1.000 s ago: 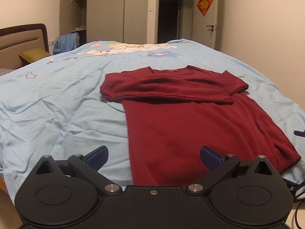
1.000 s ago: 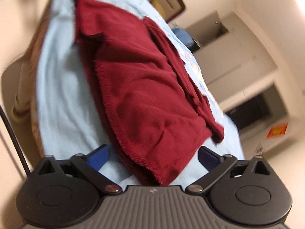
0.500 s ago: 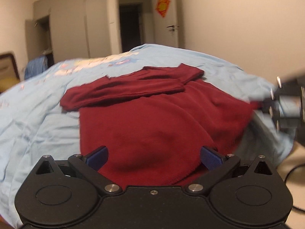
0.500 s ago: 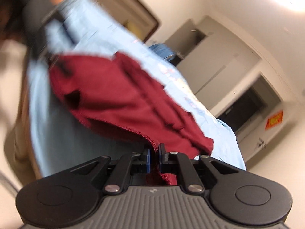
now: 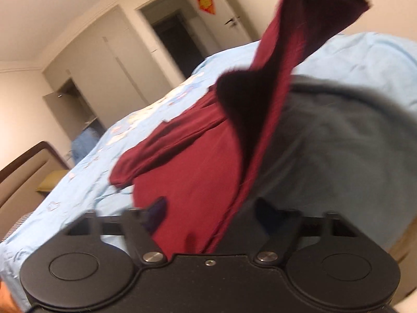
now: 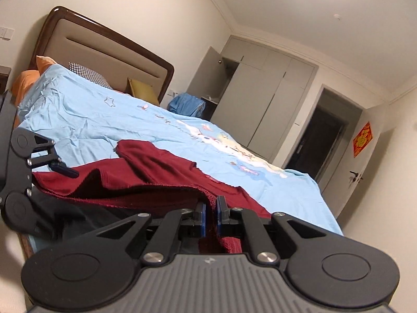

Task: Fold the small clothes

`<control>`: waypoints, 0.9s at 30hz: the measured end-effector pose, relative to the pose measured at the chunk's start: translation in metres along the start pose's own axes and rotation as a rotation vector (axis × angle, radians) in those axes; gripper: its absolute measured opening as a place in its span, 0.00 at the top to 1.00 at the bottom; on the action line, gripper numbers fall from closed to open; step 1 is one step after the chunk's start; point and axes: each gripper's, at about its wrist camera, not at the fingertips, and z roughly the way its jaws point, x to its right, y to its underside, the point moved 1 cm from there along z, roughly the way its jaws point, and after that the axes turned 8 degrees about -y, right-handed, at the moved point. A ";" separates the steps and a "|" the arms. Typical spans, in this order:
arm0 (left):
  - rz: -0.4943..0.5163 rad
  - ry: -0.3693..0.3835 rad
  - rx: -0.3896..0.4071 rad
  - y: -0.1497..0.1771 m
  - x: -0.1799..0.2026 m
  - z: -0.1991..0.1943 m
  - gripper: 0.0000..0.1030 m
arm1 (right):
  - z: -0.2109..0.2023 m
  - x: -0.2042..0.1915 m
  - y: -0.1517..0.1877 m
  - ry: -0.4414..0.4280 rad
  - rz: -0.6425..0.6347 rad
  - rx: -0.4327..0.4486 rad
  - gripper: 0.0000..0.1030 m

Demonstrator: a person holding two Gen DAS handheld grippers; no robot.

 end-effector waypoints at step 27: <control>-0.163 -0.079 0.231 -0.017 -0.120 -0.128 0.95 | -0.069 -0.037 -0.023 0.203 -0.201 0.129 0.92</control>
